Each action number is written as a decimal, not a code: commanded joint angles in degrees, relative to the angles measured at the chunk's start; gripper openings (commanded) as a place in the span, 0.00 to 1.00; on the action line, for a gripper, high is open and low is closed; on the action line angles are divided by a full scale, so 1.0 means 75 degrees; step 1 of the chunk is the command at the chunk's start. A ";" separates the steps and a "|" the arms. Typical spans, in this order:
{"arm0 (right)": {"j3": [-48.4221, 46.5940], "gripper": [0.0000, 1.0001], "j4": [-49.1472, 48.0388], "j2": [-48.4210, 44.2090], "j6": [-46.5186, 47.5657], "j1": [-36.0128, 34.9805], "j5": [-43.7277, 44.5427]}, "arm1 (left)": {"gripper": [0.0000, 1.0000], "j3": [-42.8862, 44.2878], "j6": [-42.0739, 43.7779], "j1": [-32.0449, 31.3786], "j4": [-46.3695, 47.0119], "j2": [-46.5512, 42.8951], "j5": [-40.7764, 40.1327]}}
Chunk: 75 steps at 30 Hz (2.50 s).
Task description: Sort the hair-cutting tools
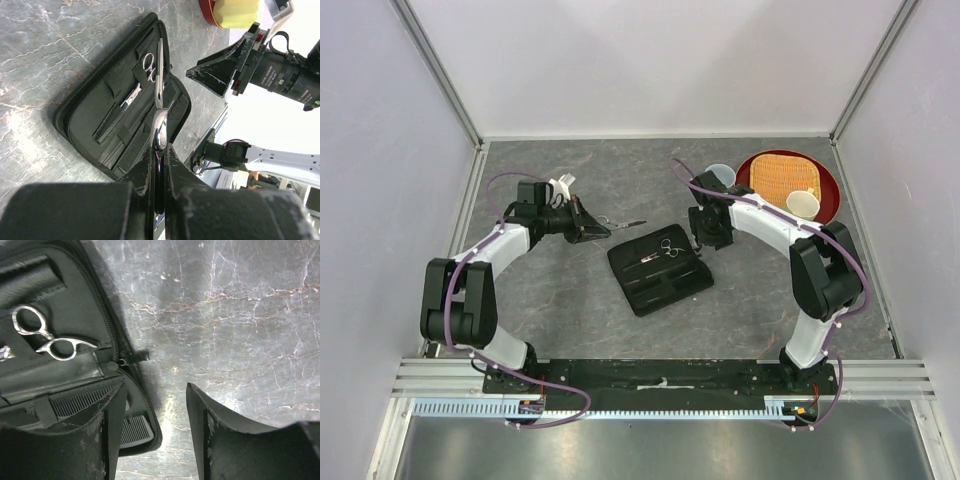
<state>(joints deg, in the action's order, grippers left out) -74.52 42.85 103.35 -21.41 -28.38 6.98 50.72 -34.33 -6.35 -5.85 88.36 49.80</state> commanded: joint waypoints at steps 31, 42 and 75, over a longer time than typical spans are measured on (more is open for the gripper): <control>-0.0224 0.55 -0.3288 0.1478 -0.1938 0.0151 -0.0567 | 0.02 -0.3211 -0.2241 0.0624 0.2899 -0.0836 -0.0148; 0.0139 0.36 -0.3358 0.1735 -0.2231 0.0187 -0.1388 | 0.02 -0.4266 -0.4304 0.0612 0.7807 0.0732 0.0942; 0.0245 0.33 -0.3440 0.1759 -0.2372 -0.0036 -0.1470 | 0.02 -0.3364 -0.5185 -0.0290 0.8773 0.2516 0.0274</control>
<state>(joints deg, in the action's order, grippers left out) -74.63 15.05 114.34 -38.79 -26.50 -2.70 23.27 -74.08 -7.27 59.64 107.22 53.49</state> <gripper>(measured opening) 0.338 0.068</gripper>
